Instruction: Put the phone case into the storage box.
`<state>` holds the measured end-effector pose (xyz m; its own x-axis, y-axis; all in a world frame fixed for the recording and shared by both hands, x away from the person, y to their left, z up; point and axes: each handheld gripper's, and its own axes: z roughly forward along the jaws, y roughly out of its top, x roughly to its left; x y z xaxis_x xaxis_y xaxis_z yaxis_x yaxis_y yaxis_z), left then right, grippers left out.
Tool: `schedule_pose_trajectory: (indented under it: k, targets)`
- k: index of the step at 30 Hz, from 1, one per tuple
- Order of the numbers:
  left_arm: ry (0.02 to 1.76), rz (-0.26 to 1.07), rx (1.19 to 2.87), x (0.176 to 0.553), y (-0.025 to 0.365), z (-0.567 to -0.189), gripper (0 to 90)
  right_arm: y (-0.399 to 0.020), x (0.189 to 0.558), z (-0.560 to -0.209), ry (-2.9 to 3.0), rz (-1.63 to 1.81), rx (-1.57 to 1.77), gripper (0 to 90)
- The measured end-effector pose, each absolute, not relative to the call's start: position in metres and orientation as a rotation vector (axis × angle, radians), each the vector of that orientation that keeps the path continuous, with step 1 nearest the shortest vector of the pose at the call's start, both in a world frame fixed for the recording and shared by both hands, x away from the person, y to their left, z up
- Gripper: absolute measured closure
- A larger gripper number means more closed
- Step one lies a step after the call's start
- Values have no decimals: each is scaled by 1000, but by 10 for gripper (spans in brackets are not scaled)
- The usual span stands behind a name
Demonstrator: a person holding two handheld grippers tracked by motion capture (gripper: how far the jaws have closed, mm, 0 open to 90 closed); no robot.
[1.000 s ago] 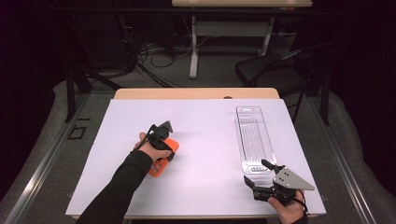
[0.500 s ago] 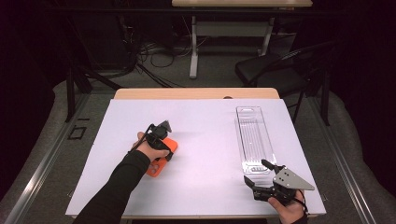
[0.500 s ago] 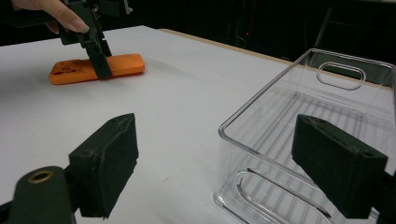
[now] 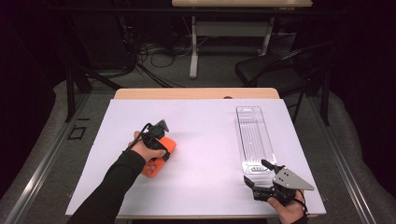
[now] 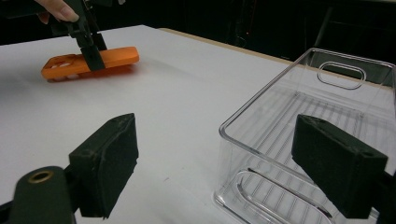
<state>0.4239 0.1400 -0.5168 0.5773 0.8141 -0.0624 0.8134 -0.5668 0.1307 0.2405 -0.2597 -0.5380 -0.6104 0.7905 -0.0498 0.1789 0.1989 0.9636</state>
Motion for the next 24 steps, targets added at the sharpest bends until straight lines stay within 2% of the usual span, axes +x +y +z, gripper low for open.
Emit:
schedule_pose_trajectory:
  k: [6, 24]
  targets:
    - [1298, -36, 2682, 416, 136, -512, 158, -258, 240, -538, 1919, 1433, 892, 140]
    - [1059, -53, 2777, 390, 104, -493, 158, -241, 235, -524, 1964, 1330, 777, 139]
